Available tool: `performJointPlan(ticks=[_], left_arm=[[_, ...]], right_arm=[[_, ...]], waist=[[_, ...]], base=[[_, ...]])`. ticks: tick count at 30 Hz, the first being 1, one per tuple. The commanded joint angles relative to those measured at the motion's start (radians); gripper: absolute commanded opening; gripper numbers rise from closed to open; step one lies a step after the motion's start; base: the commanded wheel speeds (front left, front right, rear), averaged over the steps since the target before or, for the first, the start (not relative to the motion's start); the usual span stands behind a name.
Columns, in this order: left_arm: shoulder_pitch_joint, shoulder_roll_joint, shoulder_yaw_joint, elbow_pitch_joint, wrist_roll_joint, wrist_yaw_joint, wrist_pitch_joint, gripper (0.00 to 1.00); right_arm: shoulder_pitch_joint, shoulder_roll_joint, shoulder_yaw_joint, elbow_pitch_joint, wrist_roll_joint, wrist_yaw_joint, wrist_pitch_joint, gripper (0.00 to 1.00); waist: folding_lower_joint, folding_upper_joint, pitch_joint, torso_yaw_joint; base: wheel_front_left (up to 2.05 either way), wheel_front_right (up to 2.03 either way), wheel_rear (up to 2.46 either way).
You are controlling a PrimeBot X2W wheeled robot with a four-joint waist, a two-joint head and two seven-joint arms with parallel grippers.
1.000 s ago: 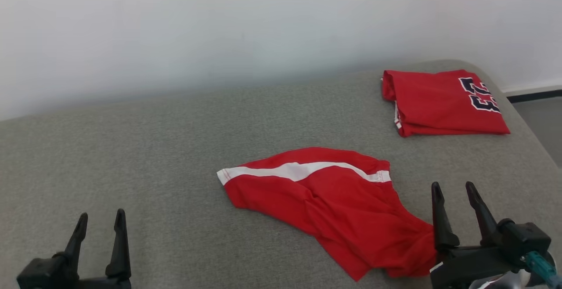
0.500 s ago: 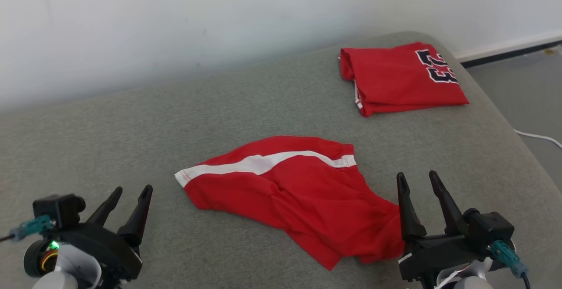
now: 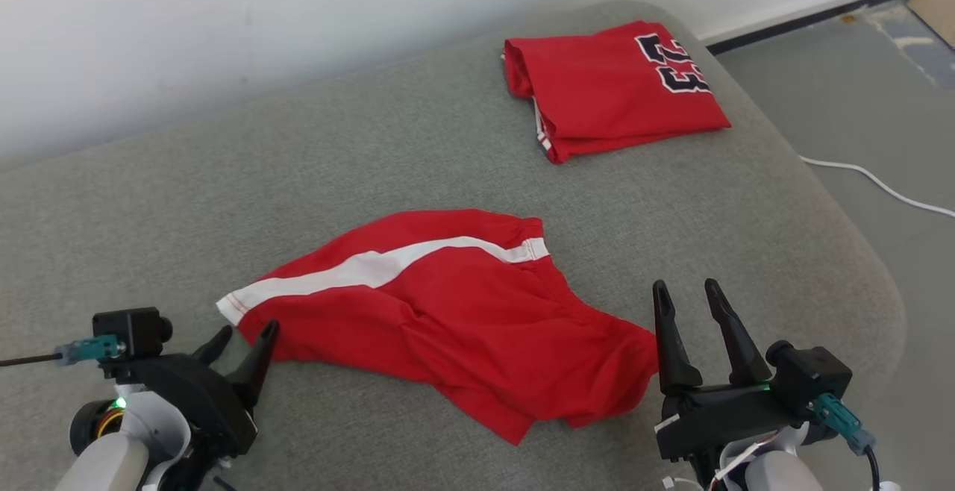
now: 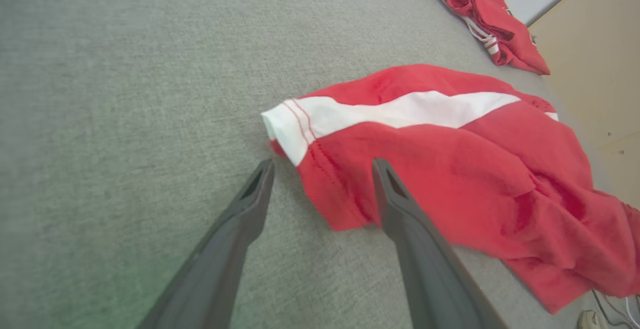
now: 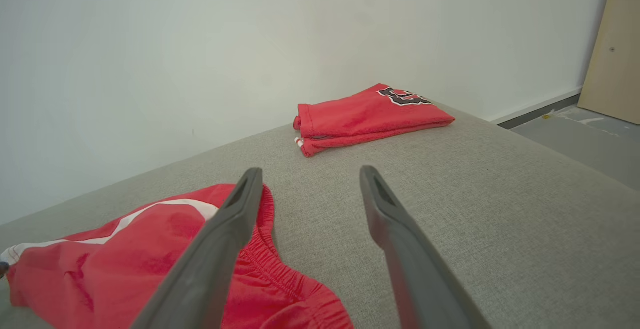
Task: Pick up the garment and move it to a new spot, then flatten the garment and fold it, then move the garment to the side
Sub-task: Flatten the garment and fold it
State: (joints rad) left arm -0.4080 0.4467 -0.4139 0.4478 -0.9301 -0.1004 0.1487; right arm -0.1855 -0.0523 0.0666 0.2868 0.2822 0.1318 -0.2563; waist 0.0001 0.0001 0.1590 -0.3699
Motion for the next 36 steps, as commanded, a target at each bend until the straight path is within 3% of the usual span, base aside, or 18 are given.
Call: performJointPlan(ticks=[1, 6, 7, 8, 9, 16, 24, 30, 35, 36], left_arm=[[-0.009, -0.003, -0.003, 0.011, -0.003, -0.002, 0.004, 1.0], [-0.037, -0.001, -0.027, 0.078, 0.018, -0.013, -0.002, 1.0], [-0.039, -0.001, -0.03, 0.095, 0.02, -0.011, -0.001, 0.79], [-0.044, -0.003, -0.037, 0.105, 0.023, -0.015, -0.001, 0.07], [-0.053, -0.003, -0.043, 0.11, 0.028, -0.019, -0.009, 0.0], [-0.182, 0.043, -0.035, 0.097, 0.053, -0.029, -0.086, 0.0], [-0.406, 0.144, -0.025, 0.094, 0.159, -0.027, -0.143, 0.0], [-0.506, 0.167, -0.004, 0.138, 0.203, -0.006, -0.214, 0.0], [-0.495, 0.153, -0.034, 0.193, 0.221, -0.012, -0.217, 0.0], [-0.488, 0.148, -0.041, 0.206, 0.225, -0.011, -0.225, 1.0]], right_arm=[[-0.01, 0.004, 0.004, 0.003, 0.006, -0.002, -0.005, 1.0], [-0.022, 0.004, 0.009, 0.017, 0.014, -0.002, -0.009, 1.0], [-0.024, 0.003, 0.008, 0.016, 0.015, -0.002, -0.009, 1.0], [-0.025, 0.003, 0.005, 0.012, 0.015, -0.002, -0.009, 1.0], [-0.026, 0.004, 0.003, 0.008, 0.014, -0.002, -0.009, 1.0], [-0.02, 0.004, -0.017, -0.023, 0.003, -0.002, -0.009, 1.0], [-0.03, 0.004, -0.033, -0.04, -0.003, -0.002, -0.009, 1.0], [-0.033, 0.004, -0.03, -0.037, -0.006, -0.002, -0.009, 1.0], [-0.033, 0.003, -0.029, -0.032, -0.007, -0.002, -0.009, 1.0], [-0.033, 0.004, -0.03, -0.031, -0.008, -0.002, -0.009, 1.0]], waist=[[-0.0001, -0.0001, 0.025, -0.026], [-0.0001, -0.0001, 0.039, -0.039], [-0.0001, -0.0001, 0.041, -0.04], [-0.0001, -0.0001, 0.042, -0.041], [-0.0001, -0.0001, 0.044, -0.041], [-0.0001, -0.0001, 0.057, -0.024], [-0.0001, -0.0001, 0.087, -0.012], [-0.0001, -0.0001, 0.098, -0.013], [-0.0001, -0.0001, 0.097, -0.011], [-0.0001, -0.0001, 0.096, -0.009]], base=[[0.0, 0.0, 0.0], [0.0, 0.0, 0.0], [0.0, 0.0, 0.0], [0.0, 0.0, 0.0], [0.0, 0.0, 0.0], [0.0, 0.0, 0.0], [0.0, 0.0, 0.0], [0.0, 0.0, 0.0], [0.0, 0.0, 0.0], [0.0, 0.0, 0.0]])
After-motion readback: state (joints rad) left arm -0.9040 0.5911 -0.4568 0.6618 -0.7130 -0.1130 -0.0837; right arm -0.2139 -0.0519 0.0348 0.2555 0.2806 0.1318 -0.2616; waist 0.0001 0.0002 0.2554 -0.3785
